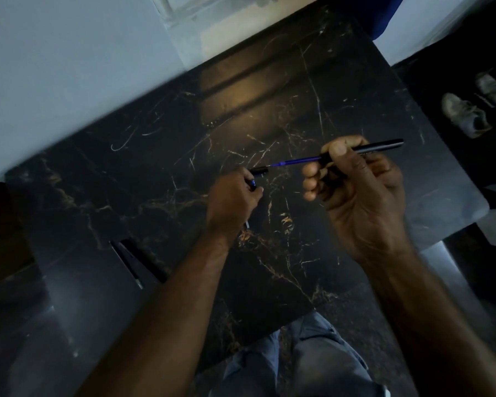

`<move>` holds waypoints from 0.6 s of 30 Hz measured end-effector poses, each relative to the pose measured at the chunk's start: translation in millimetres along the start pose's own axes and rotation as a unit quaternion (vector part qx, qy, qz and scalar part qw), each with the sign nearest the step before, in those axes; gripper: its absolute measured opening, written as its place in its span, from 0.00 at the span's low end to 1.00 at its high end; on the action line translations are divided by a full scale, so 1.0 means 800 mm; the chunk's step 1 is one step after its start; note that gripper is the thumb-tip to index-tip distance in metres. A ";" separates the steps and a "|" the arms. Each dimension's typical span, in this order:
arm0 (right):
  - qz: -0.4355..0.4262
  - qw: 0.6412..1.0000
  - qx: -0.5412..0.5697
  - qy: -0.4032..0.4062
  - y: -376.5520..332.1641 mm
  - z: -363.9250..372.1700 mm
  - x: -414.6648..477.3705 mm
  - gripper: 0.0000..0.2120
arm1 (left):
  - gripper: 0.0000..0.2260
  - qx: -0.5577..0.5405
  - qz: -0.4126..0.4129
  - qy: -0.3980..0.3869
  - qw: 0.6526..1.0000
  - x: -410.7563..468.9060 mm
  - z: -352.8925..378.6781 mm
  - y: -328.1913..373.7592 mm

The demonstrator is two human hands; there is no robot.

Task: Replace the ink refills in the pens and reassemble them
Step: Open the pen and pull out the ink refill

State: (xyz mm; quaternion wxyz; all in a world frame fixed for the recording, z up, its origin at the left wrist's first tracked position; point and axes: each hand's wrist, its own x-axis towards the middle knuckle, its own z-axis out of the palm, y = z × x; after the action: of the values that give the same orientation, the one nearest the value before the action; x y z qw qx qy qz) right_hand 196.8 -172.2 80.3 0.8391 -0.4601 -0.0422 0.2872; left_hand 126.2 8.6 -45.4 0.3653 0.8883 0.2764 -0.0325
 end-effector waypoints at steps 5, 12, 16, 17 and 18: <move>0.000 1.000 0.000 0.001 -0.001 -0.002 0.003 0.04 | 0.18 0.011 0.000 0.025 1.000 -0.003 0.009 0.000; 0.003 1.000 -0.006 -0.003 -0.001 -0.005 0.007 0.04 | 0.15 0.022 0.001 0.038 0.999 -0.007 0.012 0.001; 0.006 1.000 -0.007 -0.009 0.000 -0.005 0.008 0.05 | 0.14 0.017 0.005 0.040 0.999 -0.009 0.011 0.004; 0.005 1.000 -0.008 -0.011 -0.001 -0.004 0.009 0.05 | 0.14 0.013 0.005 0.042 0.999 -0.009 0.011 0.004; 0.005 1.000 -0.008 -0.011 -0.001 -0.004 0.009 0.05 | 0.14 0.011 0.004 0.044 0.999 -0.010 0.012 0.004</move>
State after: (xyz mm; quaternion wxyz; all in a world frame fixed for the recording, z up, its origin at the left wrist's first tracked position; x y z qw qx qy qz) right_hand 204.1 -171.0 77.5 0.8332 -0.4642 -0.0514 0.2961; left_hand 122.4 -3.3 -48.0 0.3428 0.8942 0.2880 0.0050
